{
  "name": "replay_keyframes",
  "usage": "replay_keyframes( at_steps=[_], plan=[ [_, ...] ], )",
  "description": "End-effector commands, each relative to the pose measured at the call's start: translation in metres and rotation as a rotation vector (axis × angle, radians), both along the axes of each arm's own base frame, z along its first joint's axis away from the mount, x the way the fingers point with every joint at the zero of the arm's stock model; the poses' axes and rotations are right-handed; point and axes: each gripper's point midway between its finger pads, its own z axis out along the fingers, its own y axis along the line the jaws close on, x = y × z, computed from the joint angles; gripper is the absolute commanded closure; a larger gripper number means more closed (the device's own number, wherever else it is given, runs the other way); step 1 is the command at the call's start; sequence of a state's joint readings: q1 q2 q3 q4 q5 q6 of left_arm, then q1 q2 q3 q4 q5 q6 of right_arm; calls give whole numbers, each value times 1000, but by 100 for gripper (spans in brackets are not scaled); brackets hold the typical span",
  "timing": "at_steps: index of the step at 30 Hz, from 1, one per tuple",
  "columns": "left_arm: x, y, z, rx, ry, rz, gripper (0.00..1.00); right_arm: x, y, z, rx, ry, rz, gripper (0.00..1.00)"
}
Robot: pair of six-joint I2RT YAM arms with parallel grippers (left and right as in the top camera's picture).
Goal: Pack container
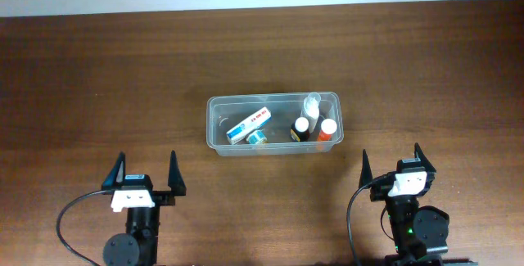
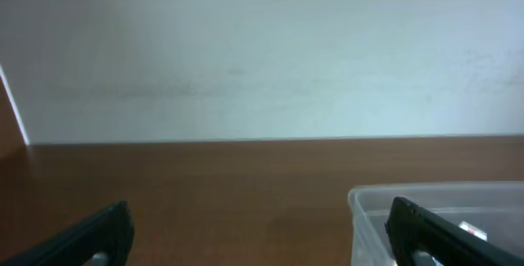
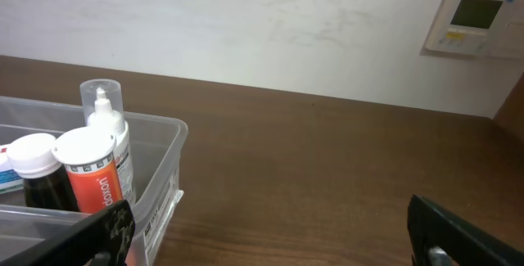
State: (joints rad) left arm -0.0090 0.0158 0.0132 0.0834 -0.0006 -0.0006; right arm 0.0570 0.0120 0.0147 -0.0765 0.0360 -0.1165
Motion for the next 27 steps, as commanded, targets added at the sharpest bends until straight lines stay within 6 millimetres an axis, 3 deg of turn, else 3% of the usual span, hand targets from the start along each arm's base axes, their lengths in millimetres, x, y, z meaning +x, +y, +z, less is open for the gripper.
replay_keyframes(
  at_steps=[1,2,3,27],
  plan=[
    [0,0,-22,16,85,0,1,0,1,-3,-7,4,7,1],
    [0,0,-38,17,151,-1,1,0,1,-3,-7,4,7,2],
    [0,0,-40,17,157,0,1,0,1,-3,-7,4,7,2],
    [0,-1,-40,17,160,-3,1,0,1,-3,-7,4,7,2]
  ],
)
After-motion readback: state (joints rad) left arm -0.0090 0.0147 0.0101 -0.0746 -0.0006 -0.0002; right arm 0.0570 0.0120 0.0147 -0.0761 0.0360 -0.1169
